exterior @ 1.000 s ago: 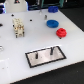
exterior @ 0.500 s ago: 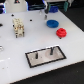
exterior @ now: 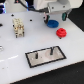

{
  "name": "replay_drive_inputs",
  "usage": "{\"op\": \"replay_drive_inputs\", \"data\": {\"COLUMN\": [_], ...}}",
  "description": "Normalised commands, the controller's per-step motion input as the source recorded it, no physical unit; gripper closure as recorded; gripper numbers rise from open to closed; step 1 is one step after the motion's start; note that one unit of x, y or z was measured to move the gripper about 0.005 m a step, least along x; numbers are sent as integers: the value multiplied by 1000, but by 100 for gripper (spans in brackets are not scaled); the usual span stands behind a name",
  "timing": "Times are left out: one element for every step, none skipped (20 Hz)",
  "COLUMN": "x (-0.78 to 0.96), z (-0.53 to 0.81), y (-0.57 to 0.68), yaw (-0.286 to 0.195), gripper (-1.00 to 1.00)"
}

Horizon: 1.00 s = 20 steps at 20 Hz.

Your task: Insert the blue gear onto the right peg, followed by the red gear

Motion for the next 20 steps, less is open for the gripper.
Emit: {"op": "replay_drive_inputs", "data": {"x": [-330,-310,-327,-301,-275,-301,-305,-302,-288,-265,-236,-201,-172,-150,-124,-162,-127,-97,-67,-30], "z": [-515,-509,-475,-437,-390,-393,-367,-331,-304,-280,-219,-183,-161,-146,-111,-174,-133,-101,-38,-13], "y": [-100,-93,-27,-48,5,40,18,15,17,14,43,17,16,14,10,30,19,11,3,4], "yaw": [0,0,0,0,0,0,0,0,0,0,0,0,0,0,0,0,0,0,0,0], "gripper": [-100,-100,-100,-100,100,100,100,100,100,100,100,100,100,100,100,100,100,100,100,100]}}
